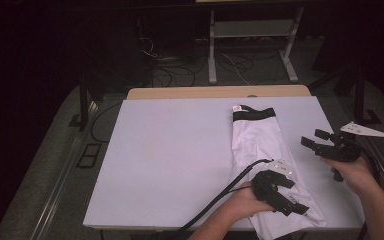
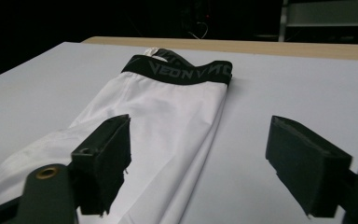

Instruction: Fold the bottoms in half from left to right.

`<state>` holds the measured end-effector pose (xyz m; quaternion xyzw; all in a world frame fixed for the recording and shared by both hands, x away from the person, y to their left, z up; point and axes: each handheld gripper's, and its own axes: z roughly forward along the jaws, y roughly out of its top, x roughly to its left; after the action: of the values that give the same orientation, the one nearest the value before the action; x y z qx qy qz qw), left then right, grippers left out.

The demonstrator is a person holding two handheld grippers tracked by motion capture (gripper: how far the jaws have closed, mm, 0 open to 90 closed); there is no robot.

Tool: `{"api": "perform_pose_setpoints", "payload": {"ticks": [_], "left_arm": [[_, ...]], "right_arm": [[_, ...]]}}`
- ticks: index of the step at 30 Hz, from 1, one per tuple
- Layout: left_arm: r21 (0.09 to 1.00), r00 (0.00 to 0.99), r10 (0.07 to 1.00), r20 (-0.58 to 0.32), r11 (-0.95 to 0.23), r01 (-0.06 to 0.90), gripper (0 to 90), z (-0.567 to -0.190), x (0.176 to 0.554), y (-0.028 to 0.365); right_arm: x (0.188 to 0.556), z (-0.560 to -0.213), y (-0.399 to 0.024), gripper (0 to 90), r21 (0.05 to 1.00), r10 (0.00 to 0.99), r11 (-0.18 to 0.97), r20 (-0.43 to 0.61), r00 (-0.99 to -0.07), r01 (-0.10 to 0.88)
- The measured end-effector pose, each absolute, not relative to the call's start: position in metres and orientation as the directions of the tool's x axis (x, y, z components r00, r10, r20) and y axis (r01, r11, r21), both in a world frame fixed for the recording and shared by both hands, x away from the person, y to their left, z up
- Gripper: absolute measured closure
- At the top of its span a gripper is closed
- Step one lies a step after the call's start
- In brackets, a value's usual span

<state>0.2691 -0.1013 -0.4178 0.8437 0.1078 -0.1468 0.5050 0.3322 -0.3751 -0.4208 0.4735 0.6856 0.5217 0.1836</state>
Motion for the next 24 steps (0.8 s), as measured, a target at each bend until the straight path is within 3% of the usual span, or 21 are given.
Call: {"api": "perform_pose_setpoints", "payload": {"ticks": [10, 24], "left_arm": [[0.829, 0.937, 0.068, -0.344, -0.447, 0.337, 12.5, -0.412, 0.273, -0.083], [0.842, 0.937, 0.118, -0.328, -0.414, 0.347, 12.1, -0.404, 0.278, -0.053]], "right_arm": [[0.333, -0.423, -0.373, 13.8, 0.865, 0.844, 0.006, 0.265, -0.466, 0.503], [0.333, -0.424, -0.369, 13.4, 0.860, 0.840, 0.011, 0.269, -0.471, 0.510]]}}
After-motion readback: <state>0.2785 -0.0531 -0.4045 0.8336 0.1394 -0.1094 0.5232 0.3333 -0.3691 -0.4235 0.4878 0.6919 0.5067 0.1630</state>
